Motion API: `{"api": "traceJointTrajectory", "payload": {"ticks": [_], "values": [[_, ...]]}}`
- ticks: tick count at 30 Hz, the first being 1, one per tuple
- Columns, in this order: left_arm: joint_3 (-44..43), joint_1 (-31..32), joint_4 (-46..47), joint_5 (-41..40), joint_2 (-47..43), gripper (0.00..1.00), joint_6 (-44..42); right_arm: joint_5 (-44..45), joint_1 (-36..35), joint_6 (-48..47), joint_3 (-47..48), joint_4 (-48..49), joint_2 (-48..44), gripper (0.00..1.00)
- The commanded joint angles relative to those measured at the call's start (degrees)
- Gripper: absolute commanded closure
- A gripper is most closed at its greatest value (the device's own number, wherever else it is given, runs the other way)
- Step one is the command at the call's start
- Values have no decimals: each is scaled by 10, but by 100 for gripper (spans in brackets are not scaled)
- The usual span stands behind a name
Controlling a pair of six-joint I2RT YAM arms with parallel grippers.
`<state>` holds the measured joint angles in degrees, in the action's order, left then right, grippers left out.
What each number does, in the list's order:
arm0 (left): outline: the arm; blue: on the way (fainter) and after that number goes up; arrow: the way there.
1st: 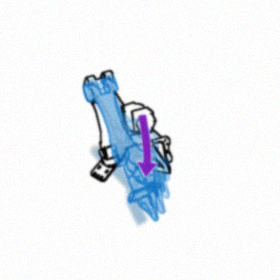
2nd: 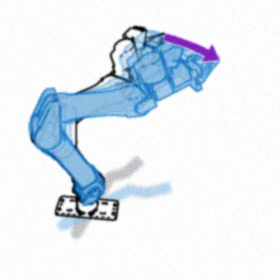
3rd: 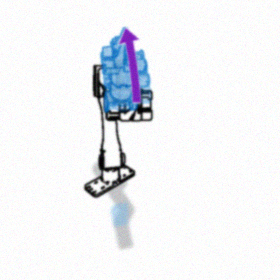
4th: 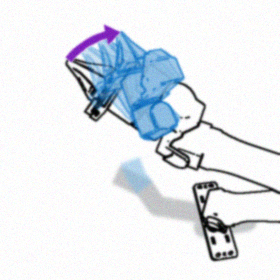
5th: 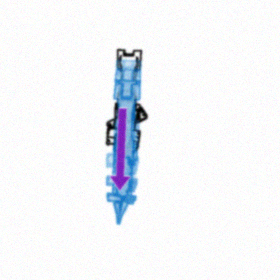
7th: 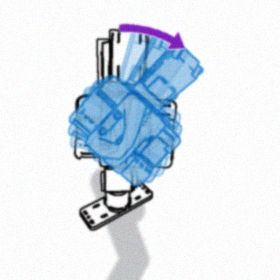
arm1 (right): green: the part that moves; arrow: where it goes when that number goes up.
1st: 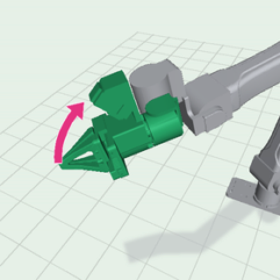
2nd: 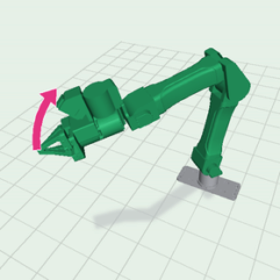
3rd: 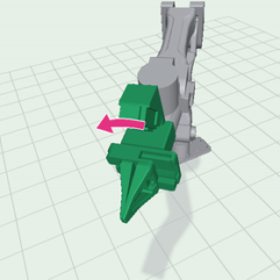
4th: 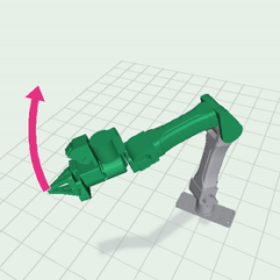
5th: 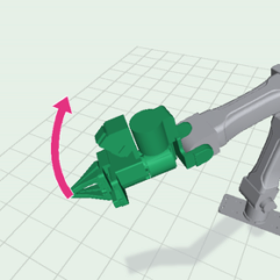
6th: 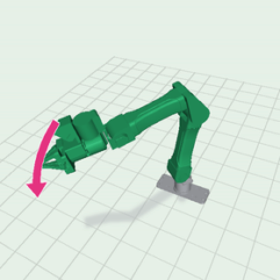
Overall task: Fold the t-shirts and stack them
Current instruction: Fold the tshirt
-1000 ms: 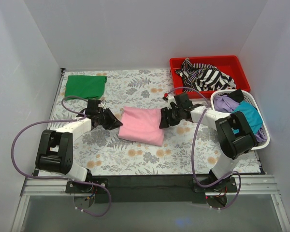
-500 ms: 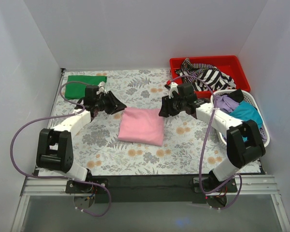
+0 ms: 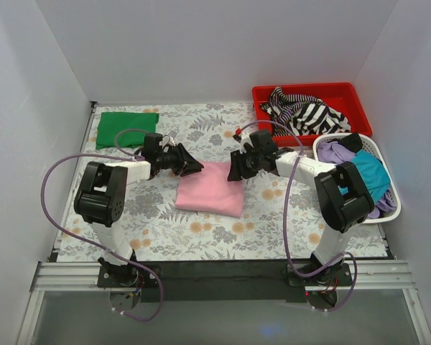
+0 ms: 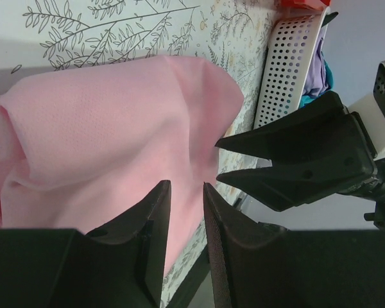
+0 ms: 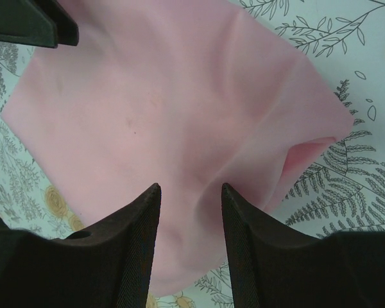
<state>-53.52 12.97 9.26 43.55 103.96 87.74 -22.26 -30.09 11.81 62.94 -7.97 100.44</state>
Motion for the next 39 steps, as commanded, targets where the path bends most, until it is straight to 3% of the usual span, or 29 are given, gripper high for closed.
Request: {"api": "traceJointTrajectory", "payload": {"ticks": [1,11,21,34,39], "values": [[-5,-1,18,6,2,74,-14,12,-1,4,25,23,19,51],[-63,-2,-125,-123,38,74,-91,126,0,3,-11,3,23,50],[-88,-8,-171,-205,65,74,-125,216,6,-1,-6,-35,23,48],[-114,-5,-159,-120,-79,74,-116,123,-14,-31,21,-62,-127,45],[-24,7,-186,-116,-146,74,-105,96,-53,-14,9,-67,-122,45]]}}
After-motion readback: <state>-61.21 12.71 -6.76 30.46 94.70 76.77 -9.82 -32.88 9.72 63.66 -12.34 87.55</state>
